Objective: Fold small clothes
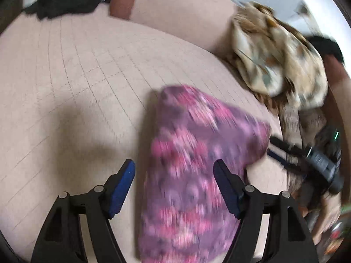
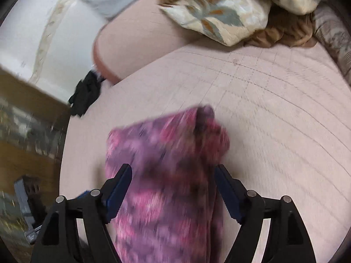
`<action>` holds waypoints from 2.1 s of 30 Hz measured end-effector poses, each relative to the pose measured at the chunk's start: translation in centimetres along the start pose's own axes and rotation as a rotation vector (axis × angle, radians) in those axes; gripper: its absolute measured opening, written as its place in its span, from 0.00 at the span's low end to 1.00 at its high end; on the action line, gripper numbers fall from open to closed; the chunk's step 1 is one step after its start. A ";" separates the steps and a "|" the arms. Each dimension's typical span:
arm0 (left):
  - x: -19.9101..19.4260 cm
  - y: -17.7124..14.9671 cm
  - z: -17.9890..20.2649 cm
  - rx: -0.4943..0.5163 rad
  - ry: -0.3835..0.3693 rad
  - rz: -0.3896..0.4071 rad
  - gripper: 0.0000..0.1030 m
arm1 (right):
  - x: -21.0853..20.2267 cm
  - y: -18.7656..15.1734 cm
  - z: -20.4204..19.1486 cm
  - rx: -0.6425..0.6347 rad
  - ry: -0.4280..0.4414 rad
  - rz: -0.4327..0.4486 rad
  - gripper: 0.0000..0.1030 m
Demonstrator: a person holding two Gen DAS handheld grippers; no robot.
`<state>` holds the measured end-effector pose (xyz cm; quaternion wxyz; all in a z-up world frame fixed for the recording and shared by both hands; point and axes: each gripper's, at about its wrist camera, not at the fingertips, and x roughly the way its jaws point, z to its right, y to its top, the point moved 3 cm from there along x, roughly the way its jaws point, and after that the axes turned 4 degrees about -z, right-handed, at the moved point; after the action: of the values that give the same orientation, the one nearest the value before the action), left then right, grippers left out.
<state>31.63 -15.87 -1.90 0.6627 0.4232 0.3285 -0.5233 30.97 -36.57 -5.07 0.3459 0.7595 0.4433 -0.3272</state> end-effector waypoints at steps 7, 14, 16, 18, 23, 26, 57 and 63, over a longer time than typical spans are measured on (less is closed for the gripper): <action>6.4 4.8 -1.7 -0.095 -0.167 -0.119 0.69 | 3.9 1.8 3.9 0.091 0.062 -0.020 0.23; 5.3 4.4 -4.1 -0.200 -0.351 -0.022 0.27 | 3.4 3.5 3.7 0.114 0.130 0.015 0.08; 7.1 4.0 -5.1 -0.226 -0.284 -0.042 0.40 | 5.3 3.2 4.0 0.114 0.099 -0.029 0.09; 6.5 3.5 -5.7 -0.270 -0.318 -0.048 0.46 | 5.3 3.1 3.5 0.088 0.087 -0.032 0.11; 2.4 2.3 -5.9 -0.221 -0.198 0.021 0.55 | 1.1 2.5 3.3 0.100 0.067 -0.003 0.52; 1.6 1.1 -5.7 -0.174 -0.171 0.019 0.58 | 0.5 0.9 3.2 0.093 0.075 -0.033 0.55; -0.2 -15.6 -3.7 0.042 -0.003 -0.067 0.31 | -2.9 -15.7 3.2 -0.025 -0.031 -0.144 0.24; -1.7 -16.4 -3.6 0.056 0.009 -0.030 0.11 | -2.3 -17.3 3.0 -0.053 -0.056 -0.182 0.08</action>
<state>15.31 -13.47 -5.45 0.6413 0.4390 0.3231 -0.5400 13.91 -33.66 -8.91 0.3473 0.6972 0.5089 -0.3665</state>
